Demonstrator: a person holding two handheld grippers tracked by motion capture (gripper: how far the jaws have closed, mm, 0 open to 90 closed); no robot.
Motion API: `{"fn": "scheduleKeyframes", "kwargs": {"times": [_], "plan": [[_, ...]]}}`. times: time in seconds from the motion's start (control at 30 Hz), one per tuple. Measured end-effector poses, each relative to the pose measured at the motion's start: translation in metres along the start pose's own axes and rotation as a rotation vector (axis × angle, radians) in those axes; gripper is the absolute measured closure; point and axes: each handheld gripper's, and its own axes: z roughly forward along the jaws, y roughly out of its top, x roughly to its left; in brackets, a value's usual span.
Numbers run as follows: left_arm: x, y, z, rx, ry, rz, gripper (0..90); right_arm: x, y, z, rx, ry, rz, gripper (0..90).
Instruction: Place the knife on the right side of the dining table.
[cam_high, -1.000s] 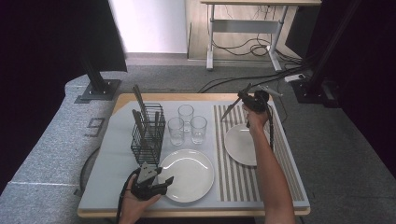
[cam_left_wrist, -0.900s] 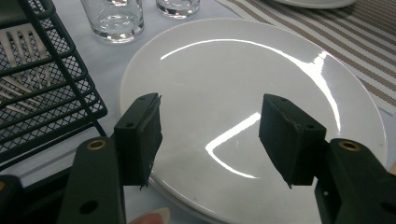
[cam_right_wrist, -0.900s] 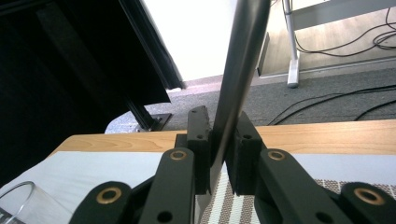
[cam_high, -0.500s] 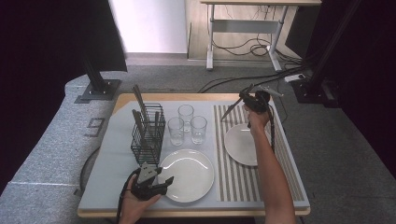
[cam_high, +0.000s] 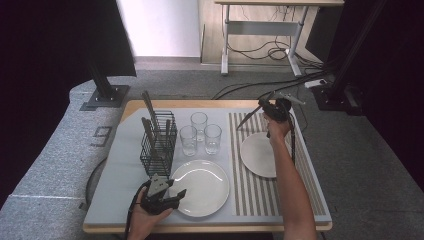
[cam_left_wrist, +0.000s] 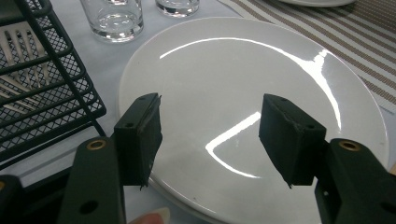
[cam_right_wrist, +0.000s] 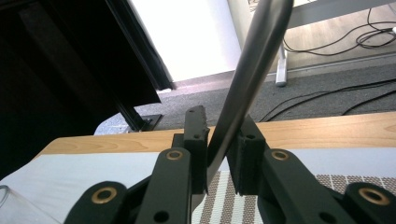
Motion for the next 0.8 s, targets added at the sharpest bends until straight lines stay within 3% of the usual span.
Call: {"fn": "scheduleKeyframes", "kwargs": {"times": [0.8], "plan": [[-0.002,0.000,0.002,0.006,-0.001,0.007,38.9,-0.013,-0.005,-0.002,0.003,-0.036,0.020,76.2]]}}
